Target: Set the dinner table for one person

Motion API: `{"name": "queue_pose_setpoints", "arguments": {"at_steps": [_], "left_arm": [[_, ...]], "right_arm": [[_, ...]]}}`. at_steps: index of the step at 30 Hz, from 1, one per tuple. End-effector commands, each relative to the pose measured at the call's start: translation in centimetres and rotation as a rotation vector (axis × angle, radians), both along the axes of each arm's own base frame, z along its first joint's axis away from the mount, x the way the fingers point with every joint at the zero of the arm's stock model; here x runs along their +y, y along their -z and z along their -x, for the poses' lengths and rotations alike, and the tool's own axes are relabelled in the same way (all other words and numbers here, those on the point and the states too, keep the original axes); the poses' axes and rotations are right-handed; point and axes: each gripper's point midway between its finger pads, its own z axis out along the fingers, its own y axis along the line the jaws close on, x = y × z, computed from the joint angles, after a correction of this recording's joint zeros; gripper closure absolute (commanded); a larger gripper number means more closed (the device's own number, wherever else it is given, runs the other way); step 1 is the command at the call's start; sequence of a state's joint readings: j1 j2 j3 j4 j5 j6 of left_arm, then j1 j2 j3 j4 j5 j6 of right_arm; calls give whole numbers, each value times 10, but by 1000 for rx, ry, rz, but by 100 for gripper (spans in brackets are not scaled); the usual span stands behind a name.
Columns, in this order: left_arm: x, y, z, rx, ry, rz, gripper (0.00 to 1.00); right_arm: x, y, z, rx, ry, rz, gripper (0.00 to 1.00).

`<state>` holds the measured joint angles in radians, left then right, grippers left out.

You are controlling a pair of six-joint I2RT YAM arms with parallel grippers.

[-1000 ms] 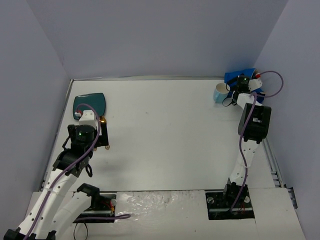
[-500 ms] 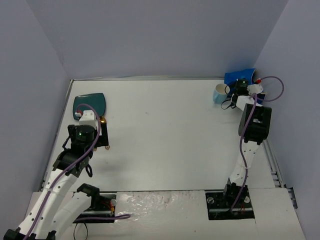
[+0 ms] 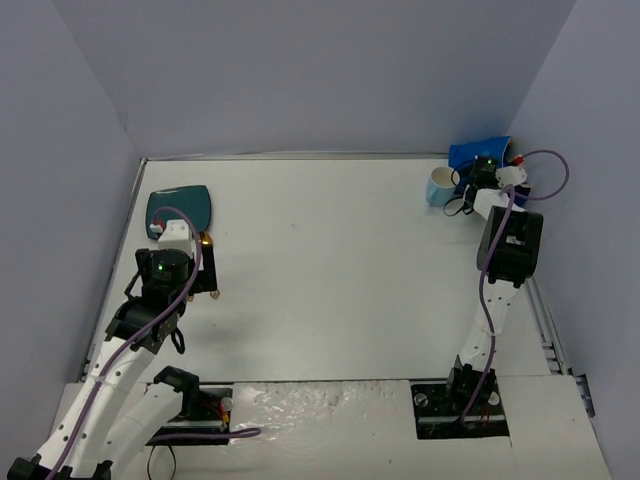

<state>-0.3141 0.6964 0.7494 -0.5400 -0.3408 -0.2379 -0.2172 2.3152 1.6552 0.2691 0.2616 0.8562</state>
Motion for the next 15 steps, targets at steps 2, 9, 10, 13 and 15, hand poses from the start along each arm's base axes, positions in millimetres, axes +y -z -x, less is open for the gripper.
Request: {"name": "queue_pose_setpoints", "arguments": {"at_steps": [2, 9, 10, 13, 15], "left_arm": [[-2, -21, -11, -73, 0, 7, 3], [-2, -20, -11, -66, -1, 4, 3], [-2, -20, -11, -67, -1, 5, 3], [-2, -21, -12, -70, 0, 5, 3], [-2, -21, -11, -71, 0, 6, 3]], "right_arm": [[-7, -17, -23, -79, -16, 3, 26], [-13, -20, -33, -98, -27, 4, 68], [-14, -22, -35, -102, -31, 6, 76], [-19, -36, -35, -114, -28, 31, 93], [-21, -47, -32, -121, -25, 51, 99]]}}
